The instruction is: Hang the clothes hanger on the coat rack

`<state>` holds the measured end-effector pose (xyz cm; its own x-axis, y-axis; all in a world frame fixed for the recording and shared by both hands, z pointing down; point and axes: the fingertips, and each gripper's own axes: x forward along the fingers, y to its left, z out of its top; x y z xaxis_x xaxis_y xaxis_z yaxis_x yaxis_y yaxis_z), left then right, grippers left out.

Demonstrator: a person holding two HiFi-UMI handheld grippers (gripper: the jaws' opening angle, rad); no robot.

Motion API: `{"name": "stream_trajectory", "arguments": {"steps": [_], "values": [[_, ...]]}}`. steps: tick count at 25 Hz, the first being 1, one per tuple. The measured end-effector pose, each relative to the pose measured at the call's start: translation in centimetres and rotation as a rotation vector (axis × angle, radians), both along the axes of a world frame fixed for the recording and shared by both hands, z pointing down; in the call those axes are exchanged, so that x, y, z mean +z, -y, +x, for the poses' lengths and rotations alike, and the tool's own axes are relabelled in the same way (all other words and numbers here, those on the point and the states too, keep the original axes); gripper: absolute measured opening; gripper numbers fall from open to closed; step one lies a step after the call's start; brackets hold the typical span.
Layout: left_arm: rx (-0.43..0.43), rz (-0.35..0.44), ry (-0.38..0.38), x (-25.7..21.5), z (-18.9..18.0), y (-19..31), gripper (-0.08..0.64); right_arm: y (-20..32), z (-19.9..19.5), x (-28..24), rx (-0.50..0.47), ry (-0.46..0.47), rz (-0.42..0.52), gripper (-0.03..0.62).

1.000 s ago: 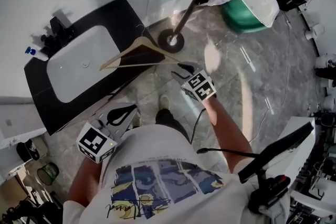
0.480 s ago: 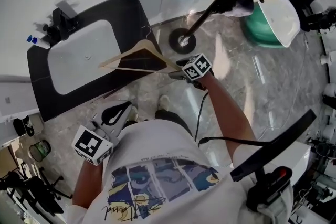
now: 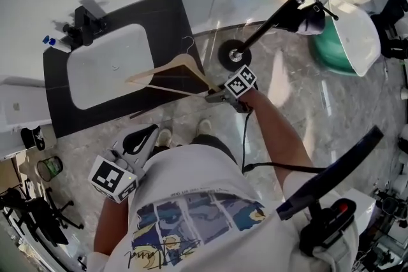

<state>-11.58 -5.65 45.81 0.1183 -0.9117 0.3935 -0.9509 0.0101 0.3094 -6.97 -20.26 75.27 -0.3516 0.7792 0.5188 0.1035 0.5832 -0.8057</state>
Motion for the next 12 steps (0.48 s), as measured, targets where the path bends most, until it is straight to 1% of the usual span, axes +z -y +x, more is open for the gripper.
{"name": "stream_trajectory", "arguments": {"steps": [3, 5, 8, 12], "values": [[-0.002, 0.0, 0.01, -0.2, -0.1, 0.4, 0.003, -0.9, 0.6, -0.2, -0.026, -0.017, -0.053, 0.153], [0.005, 0.003, 0.014, -0.3, -0.1, 0.5, 0.003, -1.4, 0.9, -0.6, -0.036, -0.011, -0.071, 0.132], [0.032, 0.011, 0.018, -0.3, 0.1, 0.8, 0.003, -1.5, 1.3, -1.4, -0.029, 0.038, -0.05, 0.035], [0.096, 0.035, 0.027, 0.1, 0.4, 1.2, 0.003, -0.8, 1.2, -3.3, 0.042, 0.126, -0.004, 0.032]]}}
